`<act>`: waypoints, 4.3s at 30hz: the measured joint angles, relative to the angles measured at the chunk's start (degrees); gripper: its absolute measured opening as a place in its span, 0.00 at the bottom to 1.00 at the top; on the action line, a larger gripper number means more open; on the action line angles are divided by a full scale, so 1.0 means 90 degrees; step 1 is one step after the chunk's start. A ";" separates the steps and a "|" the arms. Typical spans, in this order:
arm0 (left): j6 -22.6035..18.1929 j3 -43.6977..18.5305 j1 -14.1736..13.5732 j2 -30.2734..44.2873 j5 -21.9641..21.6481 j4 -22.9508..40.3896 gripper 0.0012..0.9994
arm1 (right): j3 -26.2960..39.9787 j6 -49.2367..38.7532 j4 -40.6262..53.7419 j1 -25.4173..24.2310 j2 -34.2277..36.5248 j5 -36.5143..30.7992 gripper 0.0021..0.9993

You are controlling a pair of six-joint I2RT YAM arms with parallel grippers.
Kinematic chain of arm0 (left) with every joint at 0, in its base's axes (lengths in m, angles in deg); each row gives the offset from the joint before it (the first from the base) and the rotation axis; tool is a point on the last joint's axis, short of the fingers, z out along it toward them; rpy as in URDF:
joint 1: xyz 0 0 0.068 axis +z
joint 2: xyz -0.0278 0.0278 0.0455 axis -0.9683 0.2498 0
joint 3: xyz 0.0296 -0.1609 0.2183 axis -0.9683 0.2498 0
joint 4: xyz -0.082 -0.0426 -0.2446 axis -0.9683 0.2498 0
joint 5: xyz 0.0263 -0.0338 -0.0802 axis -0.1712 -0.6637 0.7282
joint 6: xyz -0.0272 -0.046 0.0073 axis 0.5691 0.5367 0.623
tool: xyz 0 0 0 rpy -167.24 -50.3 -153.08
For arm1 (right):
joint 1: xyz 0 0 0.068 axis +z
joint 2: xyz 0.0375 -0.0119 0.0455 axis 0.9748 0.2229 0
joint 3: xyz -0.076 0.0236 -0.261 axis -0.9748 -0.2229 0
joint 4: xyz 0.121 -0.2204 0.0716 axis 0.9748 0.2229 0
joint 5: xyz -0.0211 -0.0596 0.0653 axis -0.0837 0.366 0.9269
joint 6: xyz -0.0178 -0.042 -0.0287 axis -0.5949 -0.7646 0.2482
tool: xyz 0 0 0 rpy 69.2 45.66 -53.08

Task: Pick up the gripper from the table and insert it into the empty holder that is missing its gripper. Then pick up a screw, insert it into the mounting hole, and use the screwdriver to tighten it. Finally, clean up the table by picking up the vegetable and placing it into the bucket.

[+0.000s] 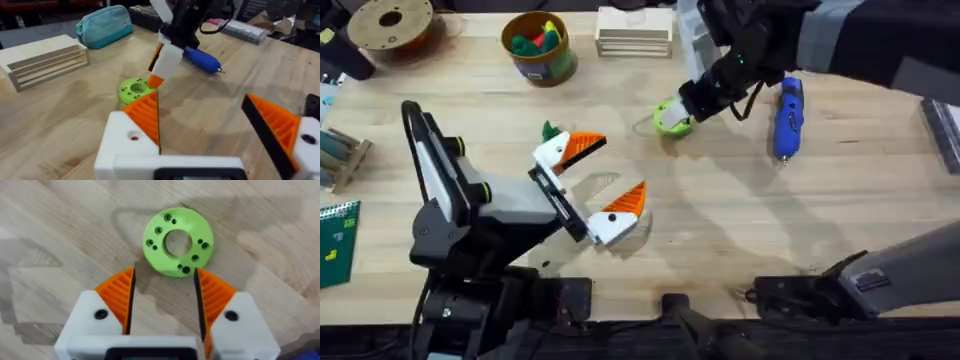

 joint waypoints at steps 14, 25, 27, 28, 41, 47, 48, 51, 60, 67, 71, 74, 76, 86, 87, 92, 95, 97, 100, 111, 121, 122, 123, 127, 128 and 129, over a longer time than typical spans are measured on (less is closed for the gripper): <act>0.0000 0.0000 0.0000 0.0000 0.0002 -0.0002 0.99 | -0.0005 -0.0002 -0.0052 -0.0019 0.0436 -0.0124 0.62; 0.0000 0.0000 0.0000 0.0000 0.0002 -0.0002 0.99 | -0.0005 -0.0004 -0.0190 -0.0019 0.0467 -0.0323 0.62; 0.0000 0.0000 0.0000 0.0000 0.0002 -0.0002 0.99 | -0.0005 -0.0004 -0.0208 -0.0019 0.0495 -0.0321 0.62; 0.0000 0.0000 0.0000 0.0000 0.0002 -0.0002 0.99 | -0.0006 -0.0004 -0.0217 -0.0019 0.0523 -0.0321 0.62; 0.0000 0.0000 0.0000 0.0000 0.0002 -0.0002 0.99 | -0.0005 -0.0004 -0.0241 -0.0059 0.0603 -0.0533 0.31; 0.0000 0.0000 0.0000 0.0000 0.0002 -0.0002 0.99 | -0.0005 -0.0004 -0.0219 -0.0078 0.0603 -0.0637 0.01; 0.0000 0.0000 0.0000 0.0000 0.0002 -0.0002 0.99 | -0.0005 -0.0006 -0.0219 -0.0078 0.0603 -0.0637 0.01; 0.0000 0.0000 0.0000 0.0000 0.0002 -0.0002 0.99 | -0.0005 -0.0006 -0.0219 -0.0078 0.0603 -0.0637 0.01; 0.0000 0.0000 0.0000 0.0000 0.0002 -0.0002 0.99 | 0.0083 -0.0004 -0.0016 -0.0072 0.0611 -0.0599 0.01; 0.0000 0.0000 0.0000 0.0000 0.0002 -0.0002 0.99 | 0.0810 -0.0006 0.0883 -0.0053 0.0706 -0.0530 0.01; 0.0000 0.0000 0.0000 0.0000 0.0002 -0.0002 0.99 | 0.1383 -0.0004 0.1365 -0.0041 0.0706 -0.0474 0.01; 0.0000 0.0000 0.0000 0.0000 0.0002 -0.0002 0.99 | 0.1808 -0.0006 0.1731 -0.0019 0.0706 -0.0455 0.01; 0.0000 0.0000 0.0000 0.0000 0.0002 -0.0002 0.99 | 0.2068 -0.0012 0.1957 0.0003 0.0708 -0.0442 0.01; 0.0000 0.0000 0.0000 0.0000 0.0002 -0.0002 0.99 | 0.3815 -0.0234 0.3342 0.0497 0.0705 -0.0436 0.01; 0.0000 0.0000 0.0000 0.0000 0.0003 -0.0002 0.99 | 0.3988 -0.0251 0.3428 0.0573 0.0708 -0.0438 0.01; 0.0000 0.0000 0.0000 0.0000 0.0004 -0.0002 0.99 | 0.4586 -0.0298 0.3625 0.1112 0.0705 -0.0435 0.01; 0.0000 0.0000 0.0000 0.0000 0.0002 -0.0002 0.99 | 0.4679 -0.0298 0.3635 0.1462 0.0705 -0.0435 0.01; 0.0000 0.0000 0.0000 0.0001 0.0003 -0.0002 0.99 | 0.4699 -0.0300 0.3648 0.1673 0.0705 -0.0435 0.01; 0.0000 0.0000 0.0000 0.0000 0.0002 -0.0002 0.99 | 0.4734 -0.0300 0.3669 0.1922 0.0705 -0.0435 0.01; 0.0000 0.0000 0.0000 0.0000 0.0004 -0.0002 0.99 | 0.6027 -0.0269 0.4513 0.2423 0.1311 -0.0419 0.01; 0.0000 0.0000 0.0000 0.0000 0.0004 -0.0002 0.99 | 0.7886 -0.0266 0.5369 0.2765 0.2707 -0.0413 0.01; 0.0000 0.0000 0.0000 0.0000 0.0004 -0.0002 0.99 | 0.7911 -0.0269 0.5364 0.2801 0.2755 -0.0415 0.01; 0.0000 0.0000 0.0000 0.0000 0.0004 -0.0002 0.99 | 0.7920 -0.0271 0.5364 0.2837 0.2787 -0.0416 0.01; 0.0000 0.0000 0.0000 0.0000 0.0004 -0.0002 0.99 | 0.7932 -0.0310 0.5344 0.2977 0.2814 -0.0416 0.01; 0.0000 0.0000 0.0000 0.0000 0.0004 -0.0002 0.99 | 0.7945 -0.0324 0.5342 0.3006 0.2813 -0.0416 0.01; 0.0000 0.0000 0.0000 0.0000 0.0002 -0.0002 0.99 | 0.7958 -0.0347 0.5340 0.3041 0.2813 -0.0416 0.01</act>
